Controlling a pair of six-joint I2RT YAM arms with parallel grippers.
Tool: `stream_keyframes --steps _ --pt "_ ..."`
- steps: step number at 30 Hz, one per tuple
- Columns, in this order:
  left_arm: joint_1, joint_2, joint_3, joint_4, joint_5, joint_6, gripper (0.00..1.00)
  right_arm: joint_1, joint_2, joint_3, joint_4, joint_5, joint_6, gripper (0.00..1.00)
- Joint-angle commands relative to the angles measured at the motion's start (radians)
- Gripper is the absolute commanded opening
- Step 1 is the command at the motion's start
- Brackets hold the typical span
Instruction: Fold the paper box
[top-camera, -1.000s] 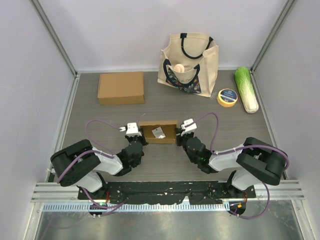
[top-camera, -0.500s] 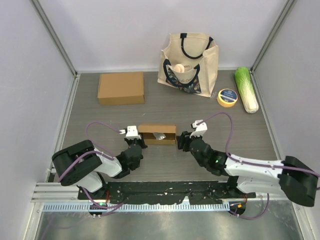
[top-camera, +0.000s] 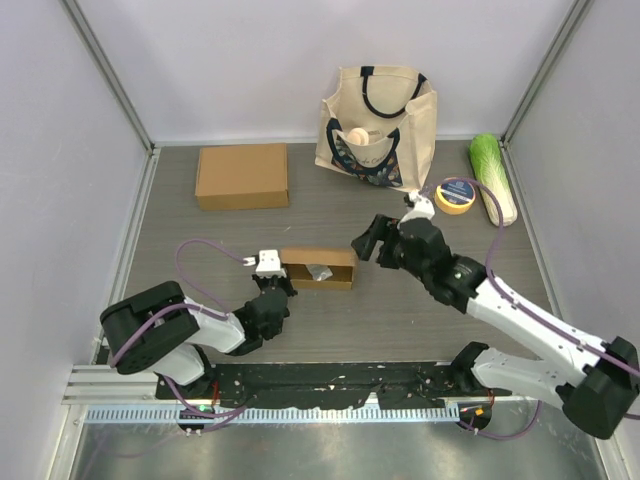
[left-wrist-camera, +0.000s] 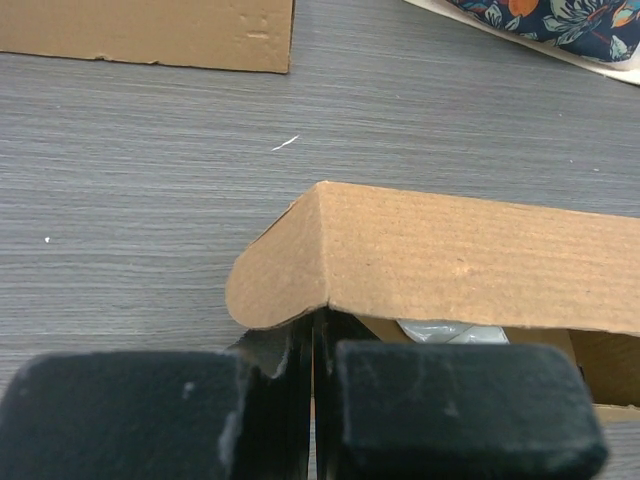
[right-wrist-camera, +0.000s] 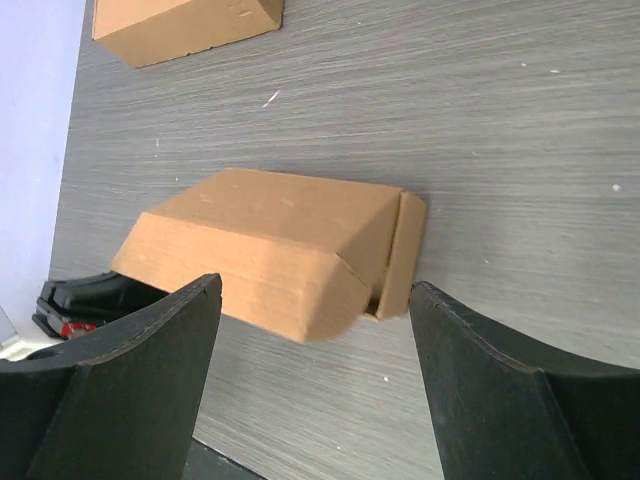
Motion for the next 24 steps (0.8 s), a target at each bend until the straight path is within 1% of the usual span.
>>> stream_keyframes --steps 1,4,5,6,7,8,10,11,12,13,14,15,16,17,18,19,20,22,23,24 --pt "-0.005 -0.029 0.026 -0.031 -0.039 -0.001 0.00 -0.015 0.113 0.064 0.057 -0.119 -0.027 0.81" --pt "-0.006 -0.028 0.026 -0.042 -0.043 -0.001 0.00 -0.015 0.165 0.024 0.200 -0.126 -0.045 0.80" --pt "-0.005 -0.029 0.027 -0.045 -0.040 -0.001 0.01 -0.012 0.197 0.012 0.227 -0.139 -0.054 0.78" --pt "-0.006 -0.028 0.029 -0.049 -0.036 -0.001 0.02 -0.008 0.217 -0.002 0.253 -0.134 -0.059 0.77" --pt "-0.005 -0.029 0.032 -0.056 -0.032 -0.004 0.04 -0.003 0.231 -0.017 0.320 -0.125 -0.060 0.77" --pt "-0.005 -0.030 0.036 -0.071 -0.029 -0.016 0.12 0.003 0.246 -0.049 0.346 -0.111 -0.063 0.74" --pt "-0.005 -0.045 0.029 -0.080 0.004 -0.024 0.23 0.017 0.285 -0.075 0.398 -0.070 -0.088 0.72" --pt "-0.005 -0.062 0.020 -0.101 0.036 -0.030 0.42 0.030 0.294 -0.092 0.408 -0.035 -0.102 0.72" --pt "-0.005 -0.083 0.007 -0.121 0.075 -0.067 0.53 0.049 0.311 -0.099 0.419 0.013 -0.109 0.72" --pt "-0.006 -0.145 -0.017 -0.146 0.134 -0.094 0.63 0.049 0.323 -0.103 0.437 0.018 -0.112 0.72" --pt "-0.005 -0.183 -0.031 -0.218 0.177 -0.120 0.73 0.051 0.329 -0.115 0.451 0.024 -0.114 0.72" --pt "-0.008 -0.233 -0.045 -0.261 0.214 -0.186 0.75 0.051 0.337 -0.118 0.458 0.033 -0.116 0.72" --pt "-0.006 -0.335 -0.075 -0.307 0.281 -0.214 0.76 0.051 0.348 -0.123 0.471 0.039 -0.119 0.72" --pt "-0.006 -0.403 -0.088 -0.407 0.317 -0.234 0.77 0.051 0.351 -0.128 0.472 0.045 -0.125 0.72" --pt "-0.008 -0.472 -0.097 -0.475 0.346 -0.257 0.77 0.052 0.355 -0.128 0.472 0.056 -0.131 0.72" --pt "-0.008 -0.637 -0.103 -0.559 0.387 -0.297 0.77 0.052 0.360 -0.132 0.478 0.056 -0.137 0.72" --pt "-0.011 -0.719 -0.103 -0.730 0.452 -0.312 0.78 0.052 0.363 -0.138 0.480 0.065 -0.152 0.72" --pt "-0.009 -0.883 -0.093 -0.870 0.521 -0.325 0.81 0.052 0.365 -0.143 0.477 0.081 -0.172 0.72" --pt "-0.009 -1.013 -0.076 -1.014 0.550 -0.329 0.85 0.052 0.366 -0.145 0.469 0.091 -0.178 0.72" --pt "-0.008 -1.074 -0.053 -1.089 0.564 -0.332 0.86 0.054 0.362 -0.146 0.460 0.098 -0.192 0.72"
